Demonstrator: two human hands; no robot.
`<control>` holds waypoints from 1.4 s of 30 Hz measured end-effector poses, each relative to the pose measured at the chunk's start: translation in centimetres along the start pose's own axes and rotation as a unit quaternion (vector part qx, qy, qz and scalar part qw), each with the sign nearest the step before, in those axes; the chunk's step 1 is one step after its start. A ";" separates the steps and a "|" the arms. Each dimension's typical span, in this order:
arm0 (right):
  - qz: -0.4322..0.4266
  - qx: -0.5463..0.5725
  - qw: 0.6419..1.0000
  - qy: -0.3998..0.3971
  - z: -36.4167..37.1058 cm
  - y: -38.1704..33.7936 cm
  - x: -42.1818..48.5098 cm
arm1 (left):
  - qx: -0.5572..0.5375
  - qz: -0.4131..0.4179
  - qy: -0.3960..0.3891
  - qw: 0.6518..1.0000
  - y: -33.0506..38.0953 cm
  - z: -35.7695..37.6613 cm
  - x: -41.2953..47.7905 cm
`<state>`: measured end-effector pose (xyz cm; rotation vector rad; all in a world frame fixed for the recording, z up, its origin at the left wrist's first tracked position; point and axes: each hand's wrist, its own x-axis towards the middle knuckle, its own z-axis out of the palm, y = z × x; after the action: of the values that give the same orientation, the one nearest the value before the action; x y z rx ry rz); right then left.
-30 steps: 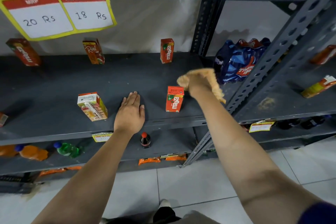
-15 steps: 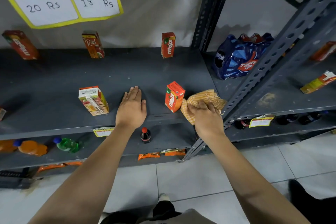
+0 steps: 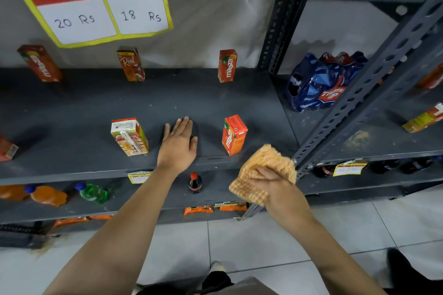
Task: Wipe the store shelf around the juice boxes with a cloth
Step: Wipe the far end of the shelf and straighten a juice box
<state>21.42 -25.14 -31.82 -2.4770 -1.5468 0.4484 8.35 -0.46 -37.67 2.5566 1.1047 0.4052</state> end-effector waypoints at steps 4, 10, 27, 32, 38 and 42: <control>0.026 0.082 0.995 0.058 -0.8 0.3 -1.2 | -0.246 -0.063 -0.114 0.960 0.4 -1.8 0.8; 0.076 0.163 0.969 0.168 -3.8 0.9 1.3 | -0.373 0.021 -0.173 0.911 5.5 -1.8 1.6; 0.109 -0.080 0.991 0.016 -2.2 1.7 15.0 | -0.257 -0.056 0.031 0.964 8.9 -0.2 -0.9; 0.027 -0.050 0.996 0.062 0.4 2.9 9.1 | -0.264 -0.038 0.038 0.963 8.7 0.0 -1.0; -0.067 0.016 0.998 0.006 0.2 3.1 1.2 | -0.260 -0.043 0.038 0.964 8.6 0.3 -1.1; 0.000 0.178 0.969 0.173 -3.1 2.2 3.1 | -0.259 -0.045 0.041 0.964 8.6 0.3 -1.0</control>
<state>25.59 -23.32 -30.11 -2.1399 -1.2089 0.2490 13.40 -6.80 -34.60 2.0388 0.9808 0.6813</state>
